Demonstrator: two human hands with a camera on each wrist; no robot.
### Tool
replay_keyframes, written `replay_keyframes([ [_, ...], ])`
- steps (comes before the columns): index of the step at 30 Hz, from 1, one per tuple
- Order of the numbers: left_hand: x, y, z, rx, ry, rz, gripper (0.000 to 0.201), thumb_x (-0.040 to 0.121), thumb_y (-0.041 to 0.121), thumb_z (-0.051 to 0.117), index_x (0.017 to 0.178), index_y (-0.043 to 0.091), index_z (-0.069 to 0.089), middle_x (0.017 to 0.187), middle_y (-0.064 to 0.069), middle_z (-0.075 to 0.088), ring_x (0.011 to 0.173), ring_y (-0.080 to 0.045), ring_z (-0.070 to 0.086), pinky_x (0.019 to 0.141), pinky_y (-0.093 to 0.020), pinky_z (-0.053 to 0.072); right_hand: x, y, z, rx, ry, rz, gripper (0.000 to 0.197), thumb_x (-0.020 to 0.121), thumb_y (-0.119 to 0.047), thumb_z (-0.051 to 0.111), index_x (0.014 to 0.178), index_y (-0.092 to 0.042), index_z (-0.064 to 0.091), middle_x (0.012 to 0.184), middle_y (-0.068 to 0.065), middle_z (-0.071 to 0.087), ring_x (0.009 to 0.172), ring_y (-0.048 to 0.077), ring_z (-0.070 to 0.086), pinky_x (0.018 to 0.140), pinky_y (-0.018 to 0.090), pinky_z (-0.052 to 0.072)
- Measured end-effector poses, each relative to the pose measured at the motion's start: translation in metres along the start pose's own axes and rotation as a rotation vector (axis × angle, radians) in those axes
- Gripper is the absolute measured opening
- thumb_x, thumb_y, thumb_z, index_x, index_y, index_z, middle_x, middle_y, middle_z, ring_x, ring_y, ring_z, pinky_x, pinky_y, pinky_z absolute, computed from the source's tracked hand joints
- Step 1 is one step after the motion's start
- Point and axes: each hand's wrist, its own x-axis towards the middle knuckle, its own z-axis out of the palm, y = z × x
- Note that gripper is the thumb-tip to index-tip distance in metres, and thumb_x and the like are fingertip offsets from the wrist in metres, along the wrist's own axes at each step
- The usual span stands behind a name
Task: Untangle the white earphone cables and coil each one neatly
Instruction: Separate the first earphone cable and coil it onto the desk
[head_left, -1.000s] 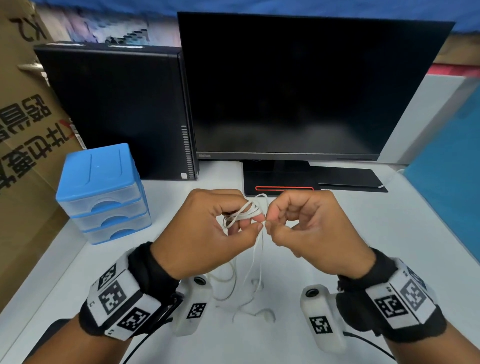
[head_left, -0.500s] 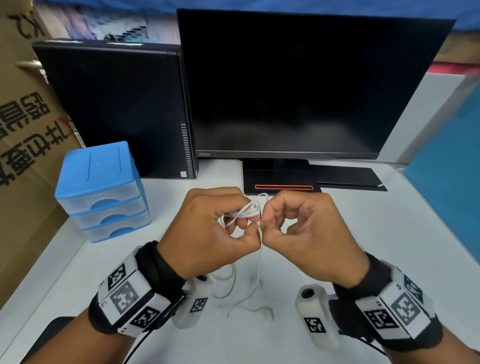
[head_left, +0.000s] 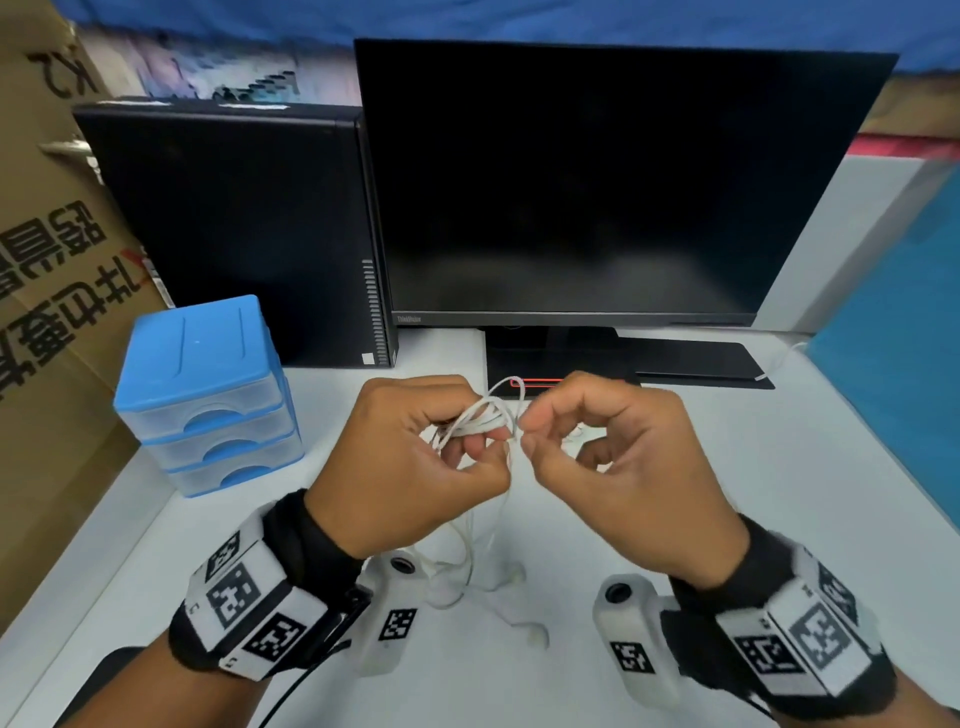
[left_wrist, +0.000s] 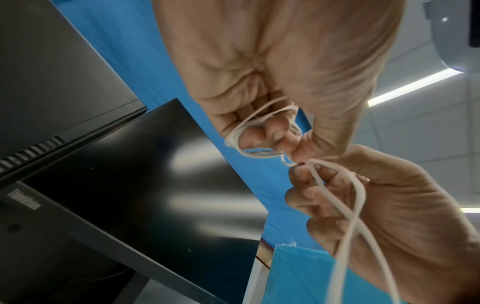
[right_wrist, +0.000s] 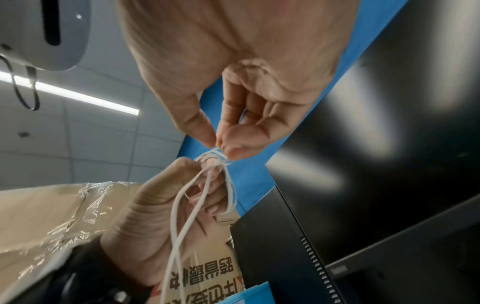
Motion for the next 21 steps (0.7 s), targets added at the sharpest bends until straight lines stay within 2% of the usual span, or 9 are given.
replay_keyframes([
  [2, -0.001, 0.001, 0.002, 0.041, -0.040, 0.020, 0.015, 0.070, 0.004, 0.072, 0.062, 0.014, 0.064, 0.057, 0.012, 0.050, 0.052, -0.012, 0.047, 0.050, -0.022, 0.043, -0.001, 0.001, 0.002, -0.075, -0.030, -0.020, 0.010, 0.077, -0.004, 0.071, 0.080, -0.014, 0.071, 0.072, -0.007, 0.065, 0.065, 0.013, 0.060, 0.049, 0.014, 0.041],
  [4, -0.001, -0.001, 0.002, 0.072, -0.059, 0.031, 0.015, 0.072, 0.007, 0.072, 0.061, 0.011, 0.064, 0.057, 0.006, 0.052, 0.052, -0.016, 0.048, 0.049, -0.024, 0.043, -0.001, 0.003, 0.000, -0.137, -0.046, -0.010, 0.011, 0.078, -0.003, 0.072, 0.079, -0.014, 0.071, 0.071, -0.008, 0.064, 0.064, 0.013, 0.060, 0.053, 0.007, 0.039],
  [10, -0.001, -0.001, 0.002, 0.109, -0.097, 0.057, 0.018, 0.074, 0.009, 0.073, 0.060, 0.012, 0.061, 0.056, 0.003, 0.051, 0.053, -0.017, 0.047, 0.048, -0.029, 0.043, 0.001, -0.002, -0.005, -0.203, -0.128, 0.066, 0.011, 0.078, -0.003, 0.073, 0.077, -0.013, 0.070, 0.069, -0.006, 0.065, 0.057, 0.006, 0.057, 0.048, 0.006, 0.038],
  [15, -0.002, -0.002, 0.004, 0.116, -0.158, 0.074, 0.012, 0.074, 0.007, 0.073, 0.064, 0.009, 0.067, 0.057, -0.001, 0.054, 0.053, -0.019, 0.047, 0.050, -0.036, 0.043, 0.002, -0.005, -0.012, -0.170, -0.234, 0.131, 0.011, 0.077, 0.005, 0.070, 0.074, -0.006, 0.069, 0.066, -0.002, 0.063, 0.049, 0.002, 0.053, 0.045, 0.004, 0.036],
  [18, -0.004, -0.001, 0.003, 0.107, -0.194, 0.083, 0.010, 0.073, 0.005, 0.072, 0.065, 0.010, 0.067, 0.057, 0.001, 0.052, 0.054, -0.018, 0.045, 0.050, -0.034, 0.042, 0.001, -0.002, -0.011, -0.133, -0.261, 0.156, 0.011, 0.075, 0.005, 0.069, 0.071, -0.005, 0.067, 0.064, -0.002, 0.061, 0.050, 0.004, 0.051, 0.045, 0.005, 0.034],
  [21, -0.004, 0.000, 0.003, 0.078, -0.213, 0.088, 0.012, 0.071, 0.002, 0.074, 0.066, 0.011, 0.067, 0.058, 0.002, 0.052, 0.054, -0.017, 0.046, 0.050, -0.033, 0.043, 0.000, -0.001, -0.009, -0.092, -0.279, 0.182, 0.010, 0.074, 0.008, 0.068, 0.070, 0.000, 0.064, 0.064, 0.003, 0.058, 0.042, 0.003, 0.047, 0.043, 0.004, 0.032],
])
